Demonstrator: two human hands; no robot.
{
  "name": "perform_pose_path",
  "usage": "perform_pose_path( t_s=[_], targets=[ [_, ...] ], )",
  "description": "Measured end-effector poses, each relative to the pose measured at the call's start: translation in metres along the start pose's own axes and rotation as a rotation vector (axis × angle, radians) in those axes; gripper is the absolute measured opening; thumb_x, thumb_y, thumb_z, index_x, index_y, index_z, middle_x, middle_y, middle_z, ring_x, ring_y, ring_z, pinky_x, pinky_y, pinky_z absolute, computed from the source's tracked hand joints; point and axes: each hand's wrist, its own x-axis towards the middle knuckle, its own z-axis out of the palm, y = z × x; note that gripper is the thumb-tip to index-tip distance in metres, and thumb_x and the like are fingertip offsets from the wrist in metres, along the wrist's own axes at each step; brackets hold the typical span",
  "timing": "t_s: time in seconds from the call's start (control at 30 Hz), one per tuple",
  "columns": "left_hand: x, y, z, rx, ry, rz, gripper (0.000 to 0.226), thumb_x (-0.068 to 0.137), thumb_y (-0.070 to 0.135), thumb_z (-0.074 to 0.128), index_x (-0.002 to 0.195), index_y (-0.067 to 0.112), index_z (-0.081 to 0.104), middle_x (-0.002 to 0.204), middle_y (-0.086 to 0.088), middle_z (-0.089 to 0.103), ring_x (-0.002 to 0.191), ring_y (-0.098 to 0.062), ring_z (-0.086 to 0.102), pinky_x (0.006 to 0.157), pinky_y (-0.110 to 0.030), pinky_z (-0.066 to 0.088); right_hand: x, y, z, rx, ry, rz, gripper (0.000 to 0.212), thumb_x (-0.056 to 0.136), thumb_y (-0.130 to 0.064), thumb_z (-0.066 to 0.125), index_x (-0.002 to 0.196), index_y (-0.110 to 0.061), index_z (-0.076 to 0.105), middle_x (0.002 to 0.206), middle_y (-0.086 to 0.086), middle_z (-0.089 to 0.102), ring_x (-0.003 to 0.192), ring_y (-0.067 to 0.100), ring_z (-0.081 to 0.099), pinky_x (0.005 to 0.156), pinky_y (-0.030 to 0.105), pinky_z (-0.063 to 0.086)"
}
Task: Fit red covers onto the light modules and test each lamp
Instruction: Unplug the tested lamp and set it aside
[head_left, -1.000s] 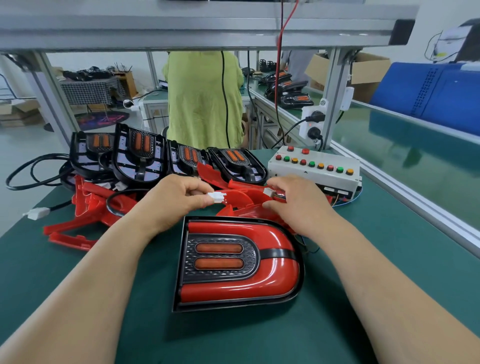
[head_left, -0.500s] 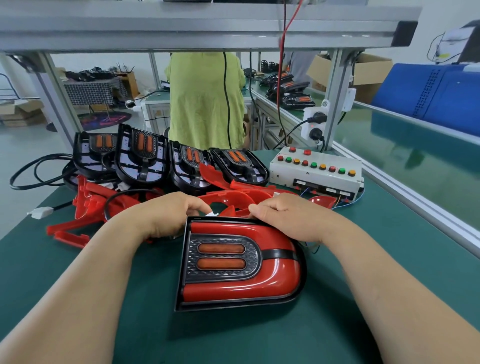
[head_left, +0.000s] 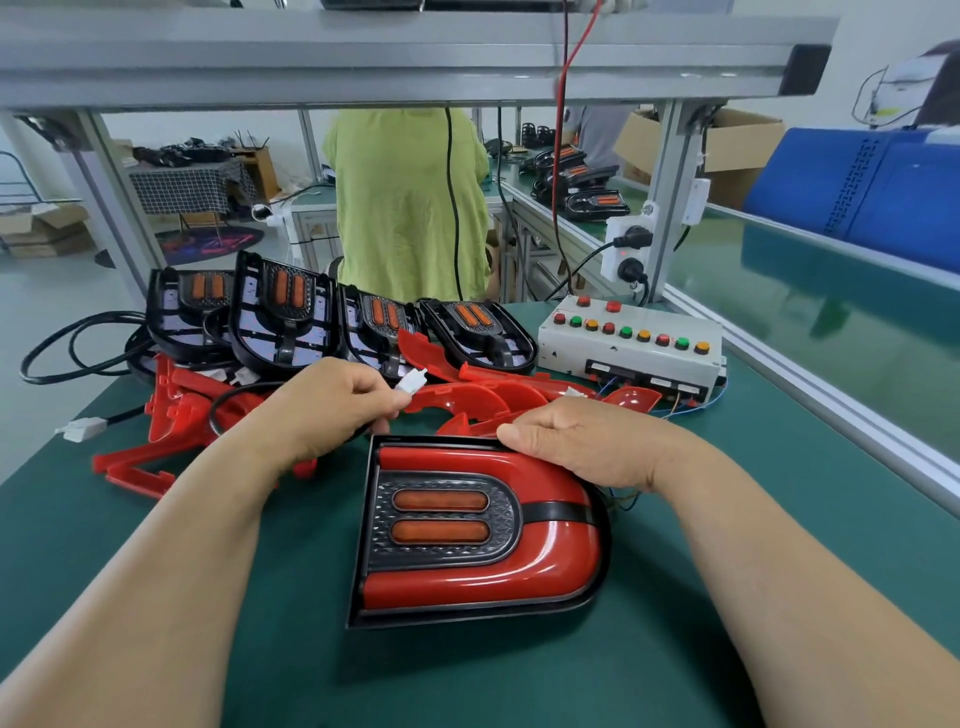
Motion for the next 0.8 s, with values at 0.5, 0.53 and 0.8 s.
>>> perform_pose_path(
  t_s=[0.5, 0.53, 0.8],
  targets=[
    [-0.016, 0.028, 0.0, -0.357, -0.396, 0.123, 0.026, 0.078, 0.04, 0.079, 0.095, 0.02, 0.076, 0.096, 0.0, 0.076, 0.086, -0.007, 0.069, 0.078, -0.015, 0.051, 0.006, 0.006, 0.003, 0.324, 0.204, 0.004, 0.037, 0.092, -0.058, 0.058, 0.097, -0.025, 0.074, 0.094, -0.003, 0.078, 0.089, 0.017, 0.074, 0.092, 0.044, 0.058],
    [-0.015, 0.028, 0.003, -0.398, -0.372, 0.123, 0.024, 0.076, 0.036, 0.078, 0.093, 0.018, 0.077, 0.092, -0.001, 0.076, 0.083, -0.008, 0.069, 0.075, -0.015, 0.052, 0.006, 0.007, 0.003, 0.349, 0.22, 0.005, 0.036, 0.089, -0.059, 0.062, 0.094, -0.025, 0.074, 0.093, -0.002, 0.078, 0.088, 0.02, 0.075, 0.091, 0.045, 0.058],
    [-0.007, 0.03, 0.006, -0.785, -0.032, 0.085, 0.014, 0.078, 0.028, 0.07, 0.08, 0.016, 0.075, 0.078, -0.008, 0.071, 0.069, -0.018, 0.066, 0.072, -0.032, 0.057, 0.014, 0.009, -0.011, 1.136, 0.478, -0.056, 0.058, 0.098, -0.061, 0.038, 0.106, -0.01, 0.066, 0.088, 0.003, 0.073, 0.082, 0.017, 0.069, 0.074, 0.03, 0.059]
  ],
)
